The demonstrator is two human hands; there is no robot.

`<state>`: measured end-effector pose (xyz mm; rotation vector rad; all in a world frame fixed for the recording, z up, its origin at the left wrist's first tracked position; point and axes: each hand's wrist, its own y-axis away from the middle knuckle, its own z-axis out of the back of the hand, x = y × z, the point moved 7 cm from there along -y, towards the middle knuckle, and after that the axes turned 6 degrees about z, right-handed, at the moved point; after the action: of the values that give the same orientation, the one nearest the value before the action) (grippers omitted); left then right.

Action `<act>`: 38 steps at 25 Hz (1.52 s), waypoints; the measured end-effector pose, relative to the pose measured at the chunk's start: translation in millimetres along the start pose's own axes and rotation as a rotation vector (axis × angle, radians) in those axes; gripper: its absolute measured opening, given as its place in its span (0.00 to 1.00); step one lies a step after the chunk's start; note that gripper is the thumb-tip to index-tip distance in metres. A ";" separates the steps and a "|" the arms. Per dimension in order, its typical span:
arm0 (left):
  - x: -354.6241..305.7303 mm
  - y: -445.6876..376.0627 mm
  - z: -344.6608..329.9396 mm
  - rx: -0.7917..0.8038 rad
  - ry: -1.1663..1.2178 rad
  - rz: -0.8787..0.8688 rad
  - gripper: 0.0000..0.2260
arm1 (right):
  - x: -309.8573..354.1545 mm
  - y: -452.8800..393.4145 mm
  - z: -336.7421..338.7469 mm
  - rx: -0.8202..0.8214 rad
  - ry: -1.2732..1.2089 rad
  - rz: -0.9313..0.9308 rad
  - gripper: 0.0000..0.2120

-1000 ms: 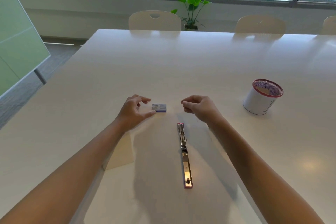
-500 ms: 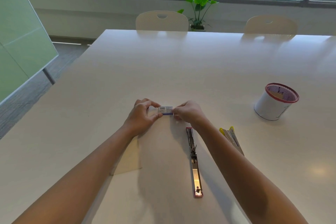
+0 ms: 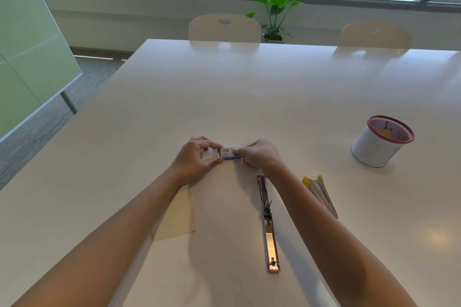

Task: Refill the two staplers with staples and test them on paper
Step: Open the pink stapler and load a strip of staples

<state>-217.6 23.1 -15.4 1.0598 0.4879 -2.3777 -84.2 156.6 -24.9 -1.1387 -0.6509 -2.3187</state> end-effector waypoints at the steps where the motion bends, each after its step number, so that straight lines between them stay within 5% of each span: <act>1: 0.5 0.6 1.7 0.013 0.006 0.005 0.14 | -0.4 0.4 0.6 0.009 -0.008 0.003 0.16; 11: 3.2 3.9 7.2 0.005 0.062 0.049 0.17 | -3.5 5.3 10.9 0.050 -0.175 -0.060 0.08; 16: 7.9 1.5 6.7 0.003 0.116 0.064 0.21 | 13.9 8.9 24.0 -0.090 0.202 0.118 0.10; 20: 10.7 -0.3 8.7 0.009 0.144 0.051 0.23 | 42.4 18.9 16.1 -0.118 0.250 0.277 0.05; 38: 11.2 0.9 11.5 -0.006 0.221 0.056 0.16 | 69.1 6.1 -22.8 0.036 0.501 0.193 0.18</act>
<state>-230.4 13.4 -16.7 1.3239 0.5350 -2.2203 -131.5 124.2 20.3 -0.5365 -0.3736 -2.2816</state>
